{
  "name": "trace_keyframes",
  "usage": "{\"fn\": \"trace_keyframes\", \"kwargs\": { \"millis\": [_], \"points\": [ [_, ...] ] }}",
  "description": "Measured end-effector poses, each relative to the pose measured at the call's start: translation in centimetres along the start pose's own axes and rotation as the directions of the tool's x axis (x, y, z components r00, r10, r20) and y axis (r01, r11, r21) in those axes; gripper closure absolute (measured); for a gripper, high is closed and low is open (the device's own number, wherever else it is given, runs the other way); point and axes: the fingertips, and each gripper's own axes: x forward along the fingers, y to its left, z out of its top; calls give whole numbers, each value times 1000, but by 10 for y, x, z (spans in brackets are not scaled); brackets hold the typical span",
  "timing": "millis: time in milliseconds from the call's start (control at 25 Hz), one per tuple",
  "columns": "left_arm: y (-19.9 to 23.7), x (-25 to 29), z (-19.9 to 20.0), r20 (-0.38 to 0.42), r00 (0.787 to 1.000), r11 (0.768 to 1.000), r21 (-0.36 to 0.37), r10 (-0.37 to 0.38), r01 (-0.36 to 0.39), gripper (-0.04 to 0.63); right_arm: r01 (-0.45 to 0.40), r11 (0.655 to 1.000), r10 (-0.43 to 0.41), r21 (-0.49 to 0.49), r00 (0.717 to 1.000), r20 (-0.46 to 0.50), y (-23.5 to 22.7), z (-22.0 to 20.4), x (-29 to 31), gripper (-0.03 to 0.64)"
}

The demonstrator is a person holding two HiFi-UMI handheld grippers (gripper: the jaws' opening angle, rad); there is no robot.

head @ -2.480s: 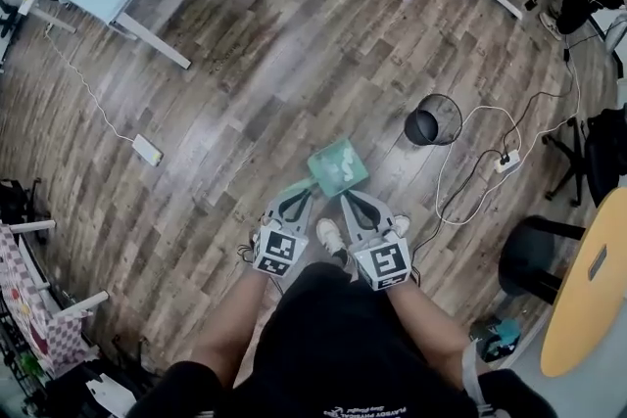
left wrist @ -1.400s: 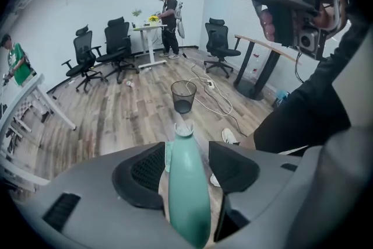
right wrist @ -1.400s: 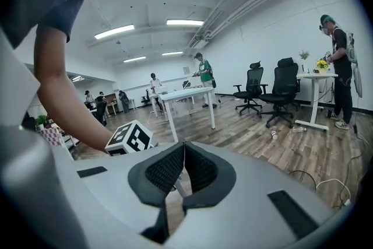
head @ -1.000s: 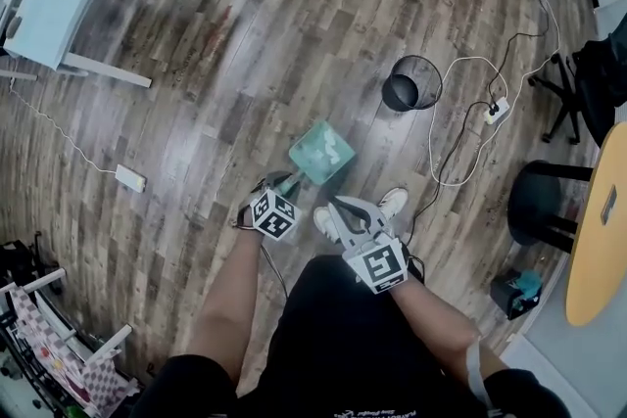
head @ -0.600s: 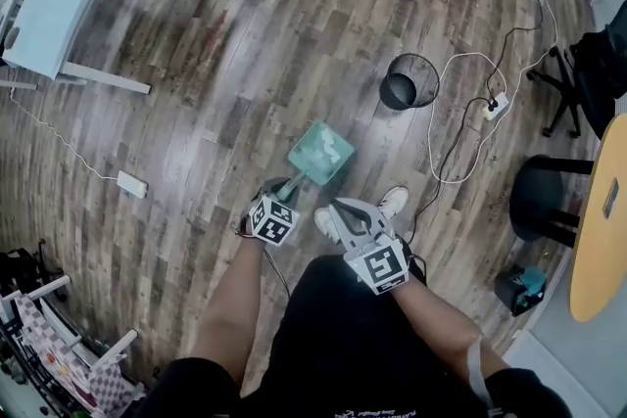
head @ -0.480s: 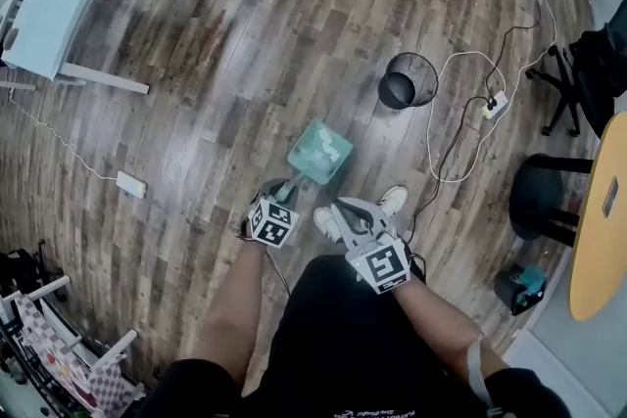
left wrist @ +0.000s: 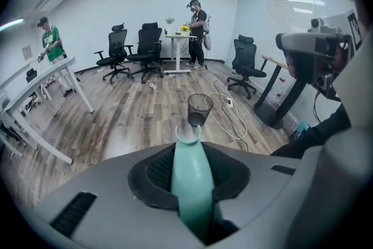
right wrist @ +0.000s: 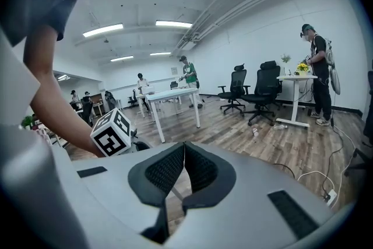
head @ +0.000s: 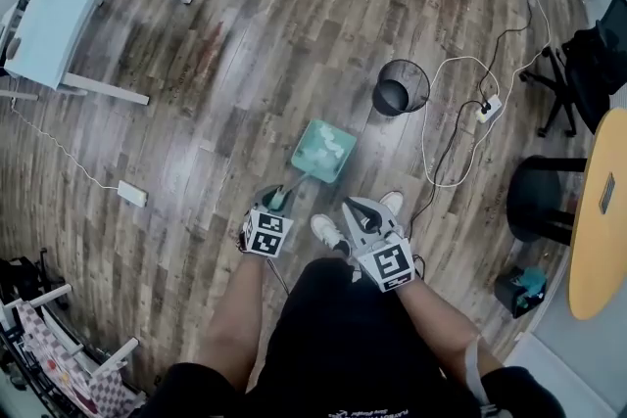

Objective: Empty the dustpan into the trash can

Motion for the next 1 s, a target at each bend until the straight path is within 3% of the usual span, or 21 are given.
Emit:
{"fn": "trace_keyframes", "kwargs": {
  "millis": [480,760,1000],
  "points": [
    [-26,-42,66,125,986,991,-84,114,-104,492,84,996,-84,11,996,33,-53,11,-54,593],
    [-44,-55,126,200,960,977,-124,197,-174,492,115,993,-115,-7,991,73,-97,22,-97,592],
    [-58,-67,187,271,934,973,-61,232,-224,492,138,990,-137,-7,987,86,-126,22,-129,592]
  ]
}}
